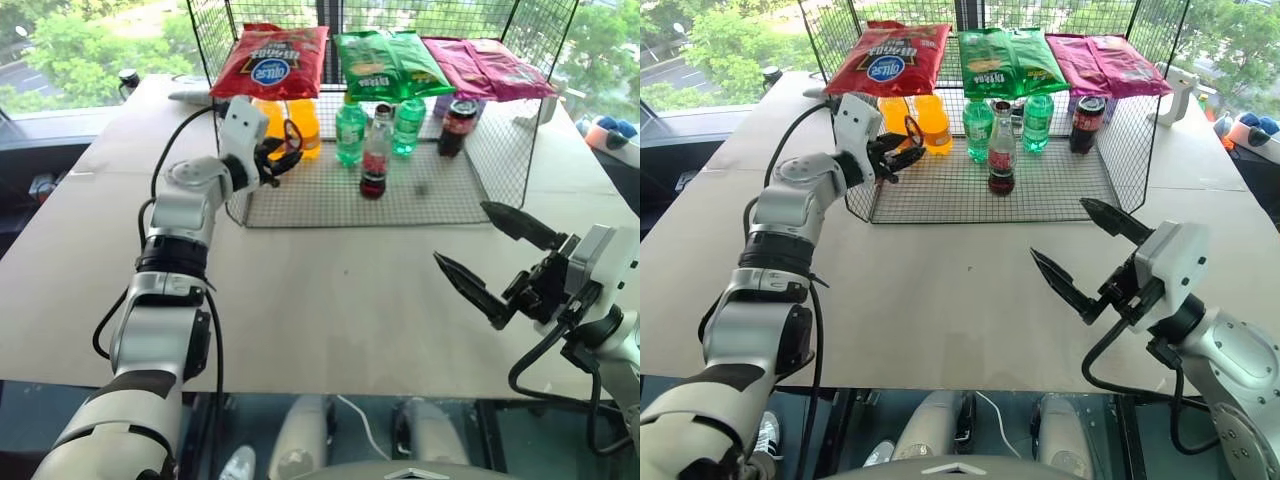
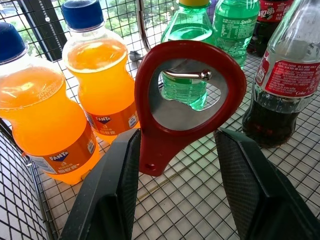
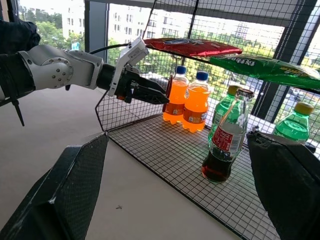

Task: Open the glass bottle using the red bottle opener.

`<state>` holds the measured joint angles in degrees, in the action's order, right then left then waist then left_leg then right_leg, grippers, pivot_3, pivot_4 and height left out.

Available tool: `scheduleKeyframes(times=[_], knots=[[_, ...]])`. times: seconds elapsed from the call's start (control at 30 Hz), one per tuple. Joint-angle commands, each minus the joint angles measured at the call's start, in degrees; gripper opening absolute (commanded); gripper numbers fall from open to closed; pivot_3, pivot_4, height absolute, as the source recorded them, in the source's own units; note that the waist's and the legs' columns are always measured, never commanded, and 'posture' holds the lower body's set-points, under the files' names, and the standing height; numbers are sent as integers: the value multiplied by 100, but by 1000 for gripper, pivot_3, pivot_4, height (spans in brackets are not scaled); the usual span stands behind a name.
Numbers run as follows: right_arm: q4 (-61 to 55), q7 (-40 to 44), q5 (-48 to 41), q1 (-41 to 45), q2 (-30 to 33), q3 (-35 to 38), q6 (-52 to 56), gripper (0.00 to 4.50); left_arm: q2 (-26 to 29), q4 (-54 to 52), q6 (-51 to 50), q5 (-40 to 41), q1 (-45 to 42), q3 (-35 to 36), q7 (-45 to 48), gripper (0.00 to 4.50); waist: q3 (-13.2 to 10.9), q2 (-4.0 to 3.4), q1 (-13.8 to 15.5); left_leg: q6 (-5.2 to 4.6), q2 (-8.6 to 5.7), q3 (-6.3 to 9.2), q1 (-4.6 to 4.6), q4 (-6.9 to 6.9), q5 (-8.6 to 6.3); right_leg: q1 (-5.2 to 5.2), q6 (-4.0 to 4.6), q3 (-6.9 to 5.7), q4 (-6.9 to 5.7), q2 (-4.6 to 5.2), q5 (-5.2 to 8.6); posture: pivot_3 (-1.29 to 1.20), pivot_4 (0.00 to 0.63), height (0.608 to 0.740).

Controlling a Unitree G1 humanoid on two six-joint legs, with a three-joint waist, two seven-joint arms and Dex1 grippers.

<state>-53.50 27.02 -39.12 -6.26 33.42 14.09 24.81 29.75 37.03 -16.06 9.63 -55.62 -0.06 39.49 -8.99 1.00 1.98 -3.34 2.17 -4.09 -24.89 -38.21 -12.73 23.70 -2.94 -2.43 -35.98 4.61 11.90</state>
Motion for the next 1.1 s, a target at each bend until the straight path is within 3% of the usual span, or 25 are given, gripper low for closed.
scheduleKeyframes(times=[0.03, 0.47, 0.57, 0.67, 0.83, 0.93, 1.1], knots=[[-145, -4, 82, -42, -19, -8, -183, 4500, 27, 28, 161, -91, -238, 154, -163, 2379, 0, 0, -1, 0, 0, 0, 0, 0, 0, 0, 0, 0, 0, 0, 0, 0, 150, 740], [-43, 5, 315, -43, -119, -209, -347, 4500, 31, 72, 309, -102, -292, 200, -101, 2379, 0, 0, -1, 0, 0, -2, 0, -1, 0, 0, -3, 0, 0, 0, -2, 0, 150, 740], [-37, -2, 334, -38, -138, -231, -357, 4500, 14, 113, 301, -77, -333, 216, -17, 3110, 0, 1, 0, 0, -1, -4, 0, -1, 0, 0, -3, 0, 0, 0, -2, 0, 150, 740], [-34, -19, 356, -32, -147, -252, -367, 4500, -14, 203, 383, -135, -388, 205, -62, 4393, 0, 1, 0, 0, -1, -5, 0, -2, 0, 0, -6, 0, -1, 0, -4, 0, 150, 740], [-42, -50, 405, -43, -165, -276, -370, 4500, -71, 364, 477, -214, -443, 171, -84, 4456, 0, 1, -1, 0, -1, -5, 0, -2, 0, 0, -12, 0, -1, -1, -8, 0, 150, 740], [-47, -62, 455, -62, -178, -290, -374, 4500, -92, 410, 457, -207, -448, 175, -47, 3744, -1, 2, -1, 0, -1, -6, 0, -2, 0, 0, -13, 0, -1, -1, -8, 0, 150, 740], [-42, -60, 504, -62, -211, -301, -371, 4500, -121, 522, 558, -206, -460, 199, -13, 1477, -1, 2, -1, 0, -1, -7, 0, -2, 0, 0, -16, 0, -1, -1, -10, 0, 150, 740]])
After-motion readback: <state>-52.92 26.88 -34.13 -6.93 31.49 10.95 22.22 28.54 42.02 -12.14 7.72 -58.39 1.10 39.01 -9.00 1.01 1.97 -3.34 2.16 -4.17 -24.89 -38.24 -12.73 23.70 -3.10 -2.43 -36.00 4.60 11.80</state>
